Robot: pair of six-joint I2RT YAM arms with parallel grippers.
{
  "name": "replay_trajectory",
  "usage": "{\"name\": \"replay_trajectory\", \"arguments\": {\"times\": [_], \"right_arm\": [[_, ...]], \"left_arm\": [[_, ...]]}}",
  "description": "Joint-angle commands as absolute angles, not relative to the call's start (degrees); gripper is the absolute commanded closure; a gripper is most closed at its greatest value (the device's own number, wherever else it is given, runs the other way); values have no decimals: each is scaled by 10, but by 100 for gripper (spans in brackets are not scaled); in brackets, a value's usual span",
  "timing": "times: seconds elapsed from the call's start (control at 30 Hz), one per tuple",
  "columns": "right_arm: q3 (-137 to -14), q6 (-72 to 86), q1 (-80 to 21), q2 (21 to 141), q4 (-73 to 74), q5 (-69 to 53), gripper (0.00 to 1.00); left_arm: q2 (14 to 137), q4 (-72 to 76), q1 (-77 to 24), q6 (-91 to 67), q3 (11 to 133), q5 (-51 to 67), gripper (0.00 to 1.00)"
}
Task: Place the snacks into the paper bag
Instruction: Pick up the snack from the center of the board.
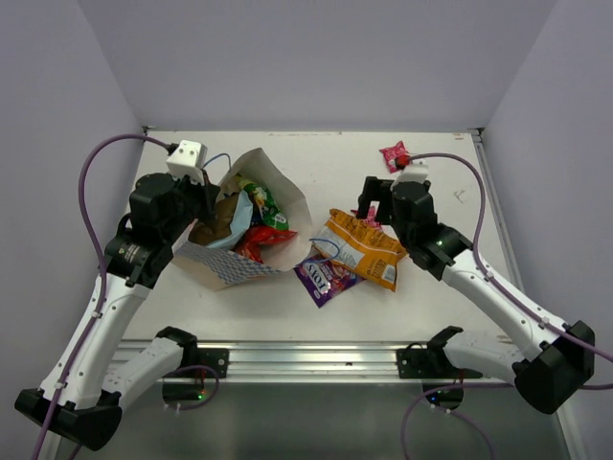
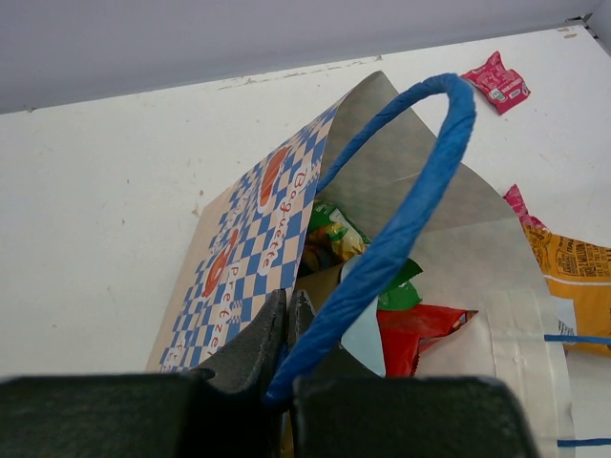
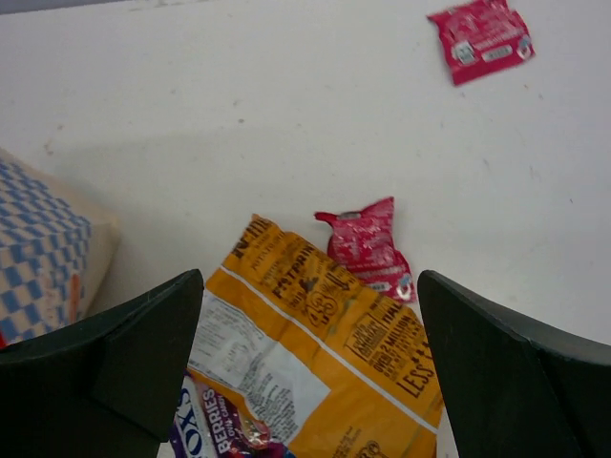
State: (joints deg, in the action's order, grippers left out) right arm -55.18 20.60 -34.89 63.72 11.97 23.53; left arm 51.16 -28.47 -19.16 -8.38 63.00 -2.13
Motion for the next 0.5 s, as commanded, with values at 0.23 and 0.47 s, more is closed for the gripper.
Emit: {"name": "replay_trajectory", "arguments": {"times": [0.23, 0.47], "right_arm": [[-400, 372, -247, 551, 194, 242, 2], [-340, 445, -214, 563, 179, 186, 2]], "left_arm": [[512, -280, -192, -93, 650, -21, 100], [525, -290, -192, -88, 654, -21, 100]]}}
